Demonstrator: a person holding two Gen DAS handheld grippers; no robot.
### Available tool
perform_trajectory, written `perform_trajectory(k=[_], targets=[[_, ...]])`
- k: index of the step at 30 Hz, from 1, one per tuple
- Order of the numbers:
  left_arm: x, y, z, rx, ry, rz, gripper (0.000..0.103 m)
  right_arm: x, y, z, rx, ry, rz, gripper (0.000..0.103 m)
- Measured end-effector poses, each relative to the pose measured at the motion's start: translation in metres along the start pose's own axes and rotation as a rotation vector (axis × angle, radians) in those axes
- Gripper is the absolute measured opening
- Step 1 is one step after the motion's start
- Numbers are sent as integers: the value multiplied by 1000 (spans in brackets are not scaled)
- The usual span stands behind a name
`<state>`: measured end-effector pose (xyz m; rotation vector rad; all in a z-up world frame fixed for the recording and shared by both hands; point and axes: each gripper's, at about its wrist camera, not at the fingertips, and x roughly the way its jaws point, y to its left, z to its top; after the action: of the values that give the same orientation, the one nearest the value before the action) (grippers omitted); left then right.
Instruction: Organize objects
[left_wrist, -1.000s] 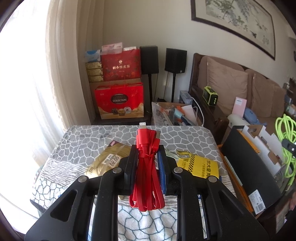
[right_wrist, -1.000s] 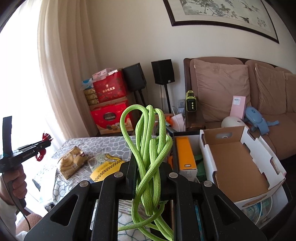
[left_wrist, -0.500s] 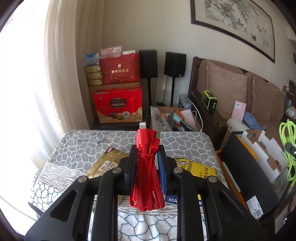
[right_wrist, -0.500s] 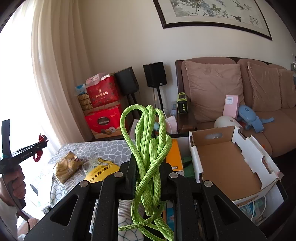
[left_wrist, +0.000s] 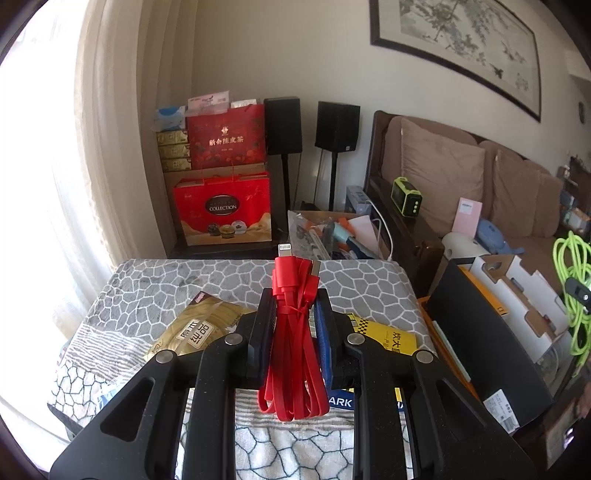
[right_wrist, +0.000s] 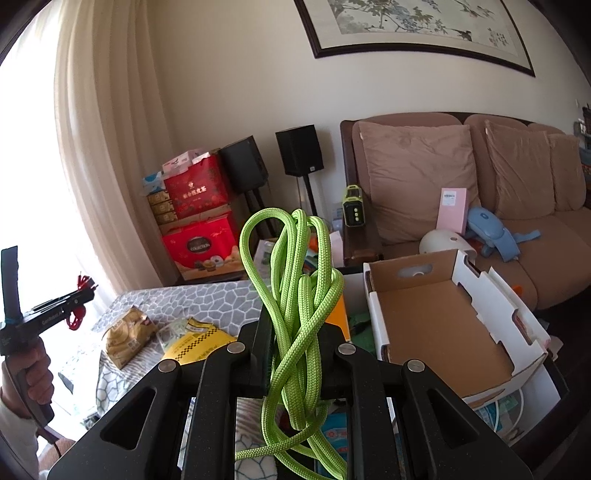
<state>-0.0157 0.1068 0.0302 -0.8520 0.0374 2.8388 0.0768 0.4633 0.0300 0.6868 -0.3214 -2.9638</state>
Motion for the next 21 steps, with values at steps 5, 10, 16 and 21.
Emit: perform_trajectory(k=[5, 10, 16, 21], targets=[[0, -2, 1, 2, -1, -4, 19, -1, 1, 1, 2, 1, -3, 15], [1, -4, 1, 4, 4, -14, 19, -2, 0, 1, 5, 0, -7, 15], [1, -10, 2, 11, 3, -28, 19, -2, -6, 2, 16, -1, -11, 15], [2, -17, 1, 19, 4, -42, 19, -4, -8, 2, 20, -1, -12, 16]])
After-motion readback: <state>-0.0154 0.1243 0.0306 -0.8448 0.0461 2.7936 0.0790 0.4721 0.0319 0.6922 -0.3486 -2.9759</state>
